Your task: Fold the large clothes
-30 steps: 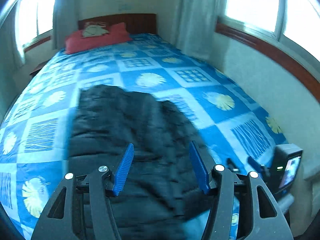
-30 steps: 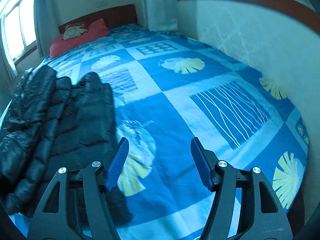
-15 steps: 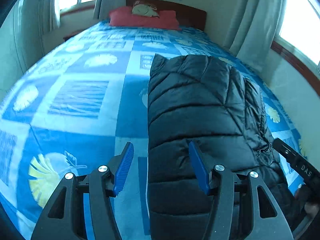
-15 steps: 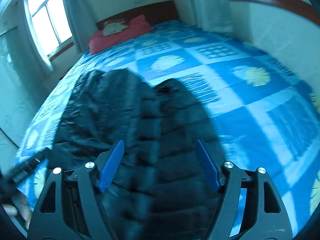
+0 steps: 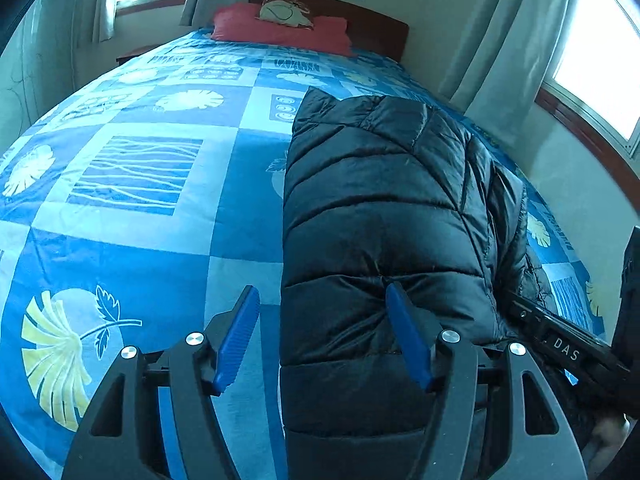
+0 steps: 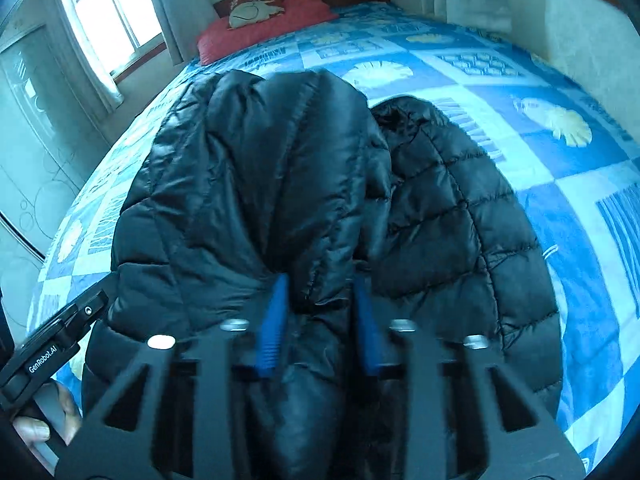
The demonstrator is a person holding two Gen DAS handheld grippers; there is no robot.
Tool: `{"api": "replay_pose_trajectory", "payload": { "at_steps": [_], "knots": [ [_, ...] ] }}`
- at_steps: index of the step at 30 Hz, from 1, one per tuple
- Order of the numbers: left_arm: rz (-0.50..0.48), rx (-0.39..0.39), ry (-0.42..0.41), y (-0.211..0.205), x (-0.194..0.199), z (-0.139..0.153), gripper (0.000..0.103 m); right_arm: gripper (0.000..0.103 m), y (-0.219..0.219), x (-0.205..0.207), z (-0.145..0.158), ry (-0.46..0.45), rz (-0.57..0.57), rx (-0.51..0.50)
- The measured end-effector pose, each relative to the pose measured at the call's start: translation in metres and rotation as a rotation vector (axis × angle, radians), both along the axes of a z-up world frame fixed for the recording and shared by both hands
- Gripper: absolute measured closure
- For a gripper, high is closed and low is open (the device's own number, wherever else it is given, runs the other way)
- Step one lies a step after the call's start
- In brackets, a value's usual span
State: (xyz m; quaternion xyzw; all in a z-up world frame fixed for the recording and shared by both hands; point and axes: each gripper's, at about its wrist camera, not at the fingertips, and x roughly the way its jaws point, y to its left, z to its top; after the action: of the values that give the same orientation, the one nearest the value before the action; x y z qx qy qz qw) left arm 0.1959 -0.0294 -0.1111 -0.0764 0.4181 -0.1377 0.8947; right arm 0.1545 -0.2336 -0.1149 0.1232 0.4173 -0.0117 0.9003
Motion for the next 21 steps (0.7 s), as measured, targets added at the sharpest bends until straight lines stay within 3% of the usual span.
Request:
{"api": "replay_pose_trajectory", "payload": {
  "at_steps": [4,8,14,17,21],
  "knots": [
    [-0.007,-0.049,-0.025,0.010,-0.001,0.019,0.038,0.095,-0.016,-0.006,0.023,-0.065,-0.034,-0.052],
    [-0.065,-0.092,-0.016,0.004,0.000,0.025,0.038,0.096,-0.057,-0.004,0.027,-0.056,-0.072,-0.083],
    [-0.136,-0.051,0.028,-0.036,0.002,0.000,0.038,0.095,-0.094,0.003,-0.011,0.016,-0.059,-0.093],
    [-0.161,0.010,0.091,-0.055,0.011,-0.018,0.036,0.095,-0.097,0.009,-0.029,0.041,-0.029,-0.114],
    [-0.159,0.069,0.112,-0.066,0.018,-0.035,0.034,0.095,-0.108,0.011,-0.042,0.050,-0.032,-0.036]
  ]
}}
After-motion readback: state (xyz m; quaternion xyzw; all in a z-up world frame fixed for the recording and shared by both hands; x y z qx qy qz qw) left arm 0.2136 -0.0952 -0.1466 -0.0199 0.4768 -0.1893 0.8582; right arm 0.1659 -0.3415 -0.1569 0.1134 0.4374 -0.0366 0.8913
